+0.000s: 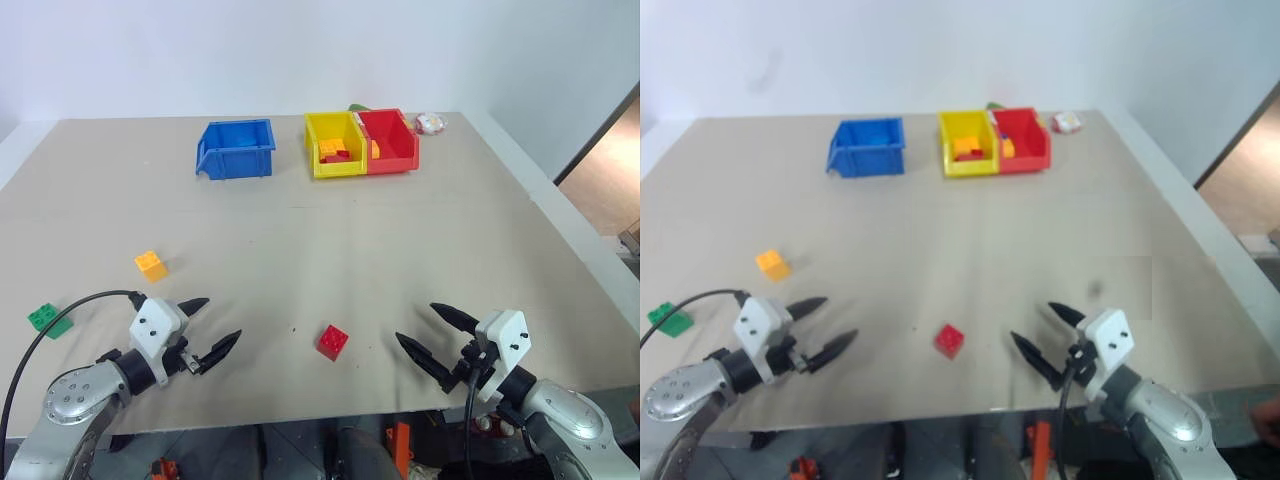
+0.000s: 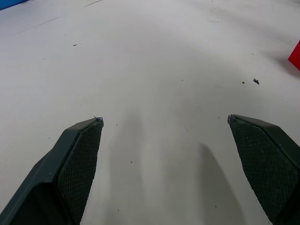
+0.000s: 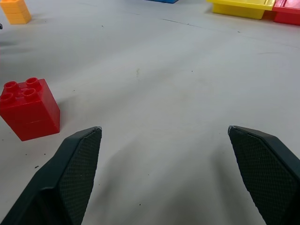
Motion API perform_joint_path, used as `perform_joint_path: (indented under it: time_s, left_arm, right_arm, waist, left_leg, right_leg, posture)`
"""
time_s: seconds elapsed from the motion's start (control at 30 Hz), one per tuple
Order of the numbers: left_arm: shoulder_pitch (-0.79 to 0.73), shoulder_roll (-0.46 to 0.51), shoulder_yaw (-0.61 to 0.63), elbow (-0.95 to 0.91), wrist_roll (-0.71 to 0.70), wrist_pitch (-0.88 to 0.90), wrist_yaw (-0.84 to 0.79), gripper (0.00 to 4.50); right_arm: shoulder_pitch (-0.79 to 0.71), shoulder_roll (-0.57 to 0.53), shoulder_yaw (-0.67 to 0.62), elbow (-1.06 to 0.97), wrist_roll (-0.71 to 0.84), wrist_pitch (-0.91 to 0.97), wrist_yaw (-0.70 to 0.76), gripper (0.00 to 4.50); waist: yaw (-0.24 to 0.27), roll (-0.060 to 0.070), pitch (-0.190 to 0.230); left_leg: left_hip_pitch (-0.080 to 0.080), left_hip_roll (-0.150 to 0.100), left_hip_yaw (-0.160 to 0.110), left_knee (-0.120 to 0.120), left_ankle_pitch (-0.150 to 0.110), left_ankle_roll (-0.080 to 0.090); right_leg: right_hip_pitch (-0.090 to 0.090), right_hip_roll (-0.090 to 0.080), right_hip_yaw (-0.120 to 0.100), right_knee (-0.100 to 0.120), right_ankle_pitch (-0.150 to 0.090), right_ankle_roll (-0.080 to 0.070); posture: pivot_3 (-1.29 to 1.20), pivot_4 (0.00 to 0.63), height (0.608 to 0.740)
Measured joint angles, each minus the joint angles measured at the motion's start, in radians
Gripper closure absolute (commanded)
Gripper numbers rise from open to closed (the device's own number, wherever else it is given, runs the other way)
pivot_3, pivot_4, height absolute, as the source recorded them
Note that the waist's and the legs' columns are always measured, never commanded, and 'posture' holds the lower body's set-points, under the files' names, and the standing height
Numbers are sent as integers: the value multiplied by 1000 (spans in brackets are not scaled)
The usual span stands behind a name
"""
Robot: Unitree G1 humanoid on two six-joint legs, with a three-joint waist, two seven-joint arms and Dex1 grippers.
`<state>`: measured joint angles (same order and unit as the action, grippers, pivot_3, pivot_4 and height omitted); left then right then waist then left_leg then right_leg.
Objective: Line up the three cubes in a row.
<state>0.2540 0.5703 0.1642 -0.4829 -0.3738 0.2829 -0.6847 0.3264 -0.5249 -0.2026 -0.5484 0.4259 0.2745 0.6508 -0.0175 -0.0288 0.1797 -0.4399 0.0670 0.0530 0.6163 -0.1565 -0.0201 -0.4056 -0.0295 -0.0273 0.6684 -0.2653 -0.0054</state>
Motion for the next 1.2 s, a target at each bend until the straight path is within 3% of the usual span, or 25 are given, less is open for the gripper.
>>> perform_joint_path:
  time_s: [0.1, 0.3, 0.6, 0.8, 0.97, 1.2]
  left_arm:
    - [-4, -8, 0, 9, -3, -10, -7, 88]
    - [83, -114, 38, 20, -155, -67, -47, 88]
    - [115, -98, 51, -5, -177, -89, -76, 88]
    - [76, -2, 25, 0, -124, -166, -182, 88]
    - [8, 95, -52, 1, -124, -190, -354, 88]
    - [-106, 139, -122, 57, -149, -166, -476, 88]
  right_arm:
    - [-1, 0, 0, 2, -1, -1, 0, 0]
    - [5, -2, -2, 4, -7, -10, 0, 0]
    - [15, -20, -4, 4, -3, -11, 16, 0]
    - [-15, -71, -8, 19, 6, -14, 60, 0]
    - [-178, -201, -15, -19, 135, 79, 167, 0]
    - [-307, -257, 227, -29, 125, 93, 351, 0]
  waist:
    - [0, 0, 0]
    - [0, 0, -1]
    - [0, 0, -1]
    - [0, 1, -1]
    - [-1, 1, -1]
    - [1, 1, -1]
  left_leg:
    - [0, 0, 0, 0, 0, 0]
    - [-1, 0, 1, 0, 1, 1]
    - [1, 0, -1, 1, 0, 0]
    - [1, 0, 1, 1, 0, 0]
    - [1, 0, 1, 1, 1, 1]
    - [0, 1, 0, 0, 1, 2]
  right_leg:
    - [0, 0, 0, 0, 0, 0]
    - [2, 1, 1, 0, 0, 0]
    - [1, 2, 1, 0, 0, 0]
    - [0, 2, 2, 0, 0, 0]
    - [2, 5, 4, 0, 3, -1]
    - [2, 8, 4, 0, 1, -1]
  posture:
    - [0, 150, 740]
    - [0, 150, 740]
    - [0, 150, 740]
    - [0, 150, 740]
    - [0, 150, 740]
    - [0, 150, 740]
